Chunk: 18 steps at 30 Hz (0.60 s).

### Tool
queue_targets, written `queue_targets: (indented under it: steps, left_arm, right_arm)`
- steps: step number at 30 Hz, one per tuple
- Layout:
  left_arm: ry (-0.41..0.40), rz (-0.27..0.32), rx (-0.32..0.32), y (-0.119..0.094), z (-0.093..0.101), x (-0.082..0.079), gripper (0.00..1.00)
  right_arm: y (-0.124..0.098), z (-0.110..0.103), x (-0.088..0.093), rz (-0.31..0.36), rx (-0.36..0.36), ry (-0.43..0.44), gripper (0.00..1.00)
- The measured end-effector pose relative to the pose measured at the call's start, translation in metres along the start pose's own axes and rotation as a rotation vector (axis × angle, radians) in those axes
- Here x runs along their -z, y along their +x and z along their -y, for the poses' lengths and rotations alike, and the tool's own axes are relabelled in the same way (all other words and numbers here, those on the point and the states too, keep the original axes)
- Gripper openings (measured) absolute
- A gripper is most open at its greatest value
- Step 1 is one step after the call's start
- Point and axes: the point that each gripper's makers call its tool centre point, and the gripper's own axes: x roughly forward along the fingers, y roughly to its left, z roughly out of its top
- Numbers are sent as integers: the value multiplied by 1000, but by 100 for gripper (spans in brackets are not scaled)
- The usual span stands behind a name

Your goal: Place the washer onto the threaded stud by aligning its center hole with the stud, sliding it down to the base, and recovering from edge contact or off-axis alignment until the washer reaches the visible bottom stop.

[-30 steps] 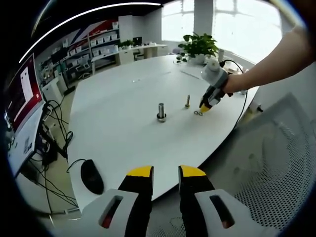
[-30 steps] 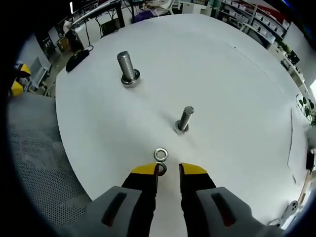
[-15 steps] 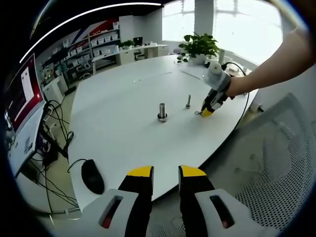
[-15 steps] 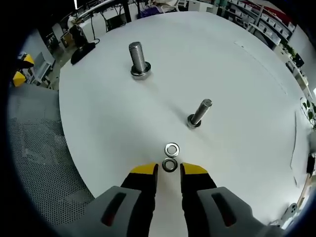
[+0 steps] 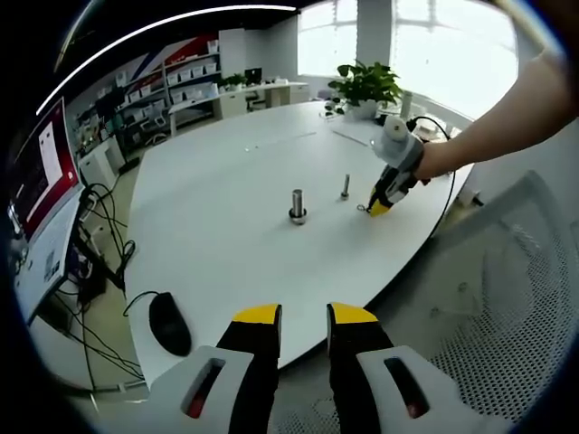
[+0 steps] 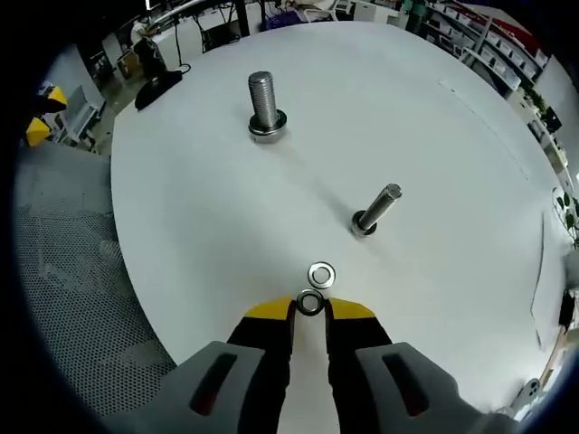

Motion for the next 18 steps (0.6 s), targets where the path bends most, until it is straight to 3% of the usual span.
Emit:
queue_targets:
  steps: [3,8,18]
  left_arm:
    - [0,-1,2,0,1,0,18]
    - [1,-5,3,0,1,1,18]
    - [-1,-4,5,0,1,1,18]
  right_arm:
    - [0,-1,0,-37,-18,-8,16]
    - [0,-3,0,-165,-15,-89,16]
    - [3,2,0,-191,-25,-52,16]
